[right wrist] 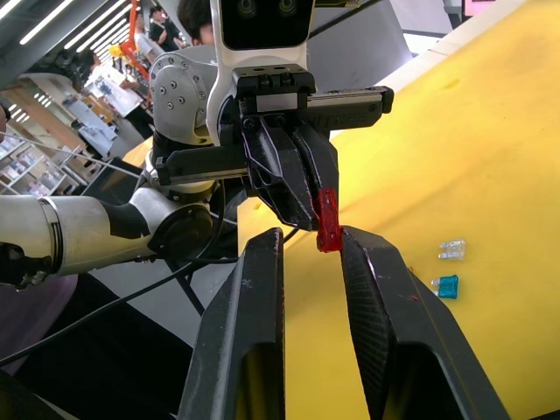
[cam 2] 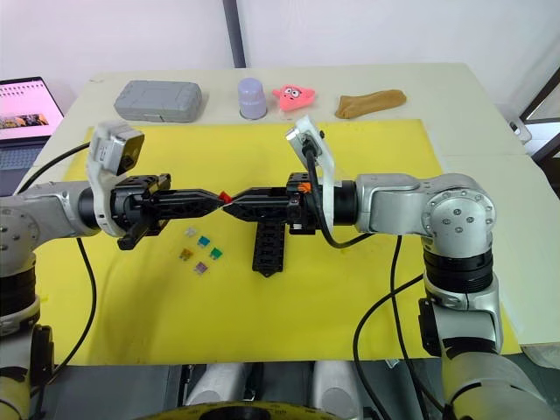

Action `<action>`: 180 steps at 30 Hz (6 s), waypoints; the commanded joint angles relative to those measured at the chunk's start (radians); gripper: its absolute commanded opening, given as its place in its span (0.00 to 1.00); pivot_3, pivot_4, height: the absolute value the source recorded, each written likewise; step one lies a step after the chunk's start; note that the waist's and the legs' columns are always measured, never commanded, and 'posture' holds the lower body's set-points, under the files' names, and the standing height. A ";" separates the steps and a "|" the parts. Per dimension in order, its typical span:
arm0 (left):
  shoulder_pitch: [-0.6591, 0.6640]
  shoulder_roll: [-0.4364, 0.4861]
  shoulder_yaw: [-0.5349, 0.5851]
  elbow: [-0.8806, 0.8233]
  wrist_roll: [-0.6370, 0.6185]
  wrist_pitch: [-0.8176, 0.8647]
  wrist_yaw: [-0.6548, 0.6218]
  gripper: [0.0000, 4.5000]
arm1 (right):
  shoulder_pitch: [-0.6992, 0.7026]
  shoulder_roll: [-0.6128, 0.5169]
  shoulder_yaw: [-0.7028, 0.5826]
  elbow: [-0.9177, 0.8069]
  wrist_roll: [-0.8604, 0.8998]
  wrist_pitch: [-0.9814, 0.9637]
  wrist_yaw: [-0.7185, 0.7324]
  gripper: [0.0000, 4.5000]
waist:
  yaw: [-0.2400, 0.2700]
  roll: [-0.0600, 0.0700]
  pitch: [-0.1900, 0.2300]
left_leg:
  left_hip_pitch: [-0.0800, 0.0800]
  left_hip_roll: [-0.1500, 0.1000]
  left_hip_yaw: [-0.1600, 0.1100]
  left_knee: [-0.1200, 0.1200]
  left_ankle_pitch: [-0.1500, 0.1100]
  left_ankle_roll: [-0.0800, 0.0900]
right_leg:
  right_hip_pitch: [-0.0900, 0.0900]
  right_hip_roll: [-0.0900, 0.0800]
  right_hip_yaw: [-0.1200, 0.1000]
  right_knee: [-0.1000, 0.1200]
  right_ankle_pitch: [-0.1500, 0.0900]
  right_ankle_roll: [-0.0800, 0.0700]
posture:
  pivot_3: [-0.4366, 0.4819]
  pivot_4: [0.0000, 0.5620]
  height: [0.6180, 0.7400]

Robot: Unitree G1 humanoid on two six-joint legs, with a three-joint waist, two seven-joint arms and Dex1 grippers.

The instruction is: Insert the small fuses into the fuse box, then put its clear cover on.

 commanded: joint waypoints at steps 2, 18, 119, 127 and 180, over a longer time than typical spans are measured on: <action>-0.003 0.007 0.001 -0.025 -0.010 -0.014 0.006 0.00 | -0.016 -0.002 0.002 -0.015 0.040 -0.025 0.008 0.01 | 0.000 0.000 0.000 | 0.000 0.000 0.000 0.000 0.000 0.000 | 0.000 0.000 0.000 0.000 0.000 0.000 | 0.48 0.27 1.00; 0.023 0.140 -0.089 -0.039 0.241 -0.198 -0.118 0.56 | -0.078 -0.130 0.079 -0.089 -0.161 -0.031 0.142 0.00 | 0.001 0.000 0.000 | 0.000 0.000 0.000 0.000 0.000 0.000 | 0.000 0.000 0.000 0.000 0.000 0.000 | 0.48 0.27 1.00; 0.236 -0.058 -0.398 -0.056 0.939 -0.846 -0.135 1.00 | -0.176 -0.219 0.608 -0.250 -1.097 -0.034 0.682 0.00 | 0.007 -0.001 0.000 | -0.001 0.000 0.000 0.000 0.000 0.001 | 0.000 0.000 -0.001 -0.002 0.000 0.000 | 0.48 0.27 1.00; 0.234 -0.062 -0.398 -0.058 0.940 -0.843 -0.133 1.00 | -0.155 -0.233 0.655 -0.253 -1.126 -0.056 0.657 0.00 | 0.007 -0.001 0.000 | -0.001 0.000 0.000 0.000 0.000 0.001 | 0.000 0.000 -0.001 -0.002 0.000 0.000 | 0.48 0.27 1.00; 0.257 -0.037 -0.367 -0.052 0.927 -0.832 -0.132 1.00 | 0.122 -0.210 0.402 -0.227 -1.129 -0.535 0.723 0.01 | 0.007 -0.001 0.000 | -0.001 0.000 0.001 0.000 0.000 0.001 | 0.001 0.000 -0.001 -0.002 0.000 0.000 | 0.48 0.27 1.00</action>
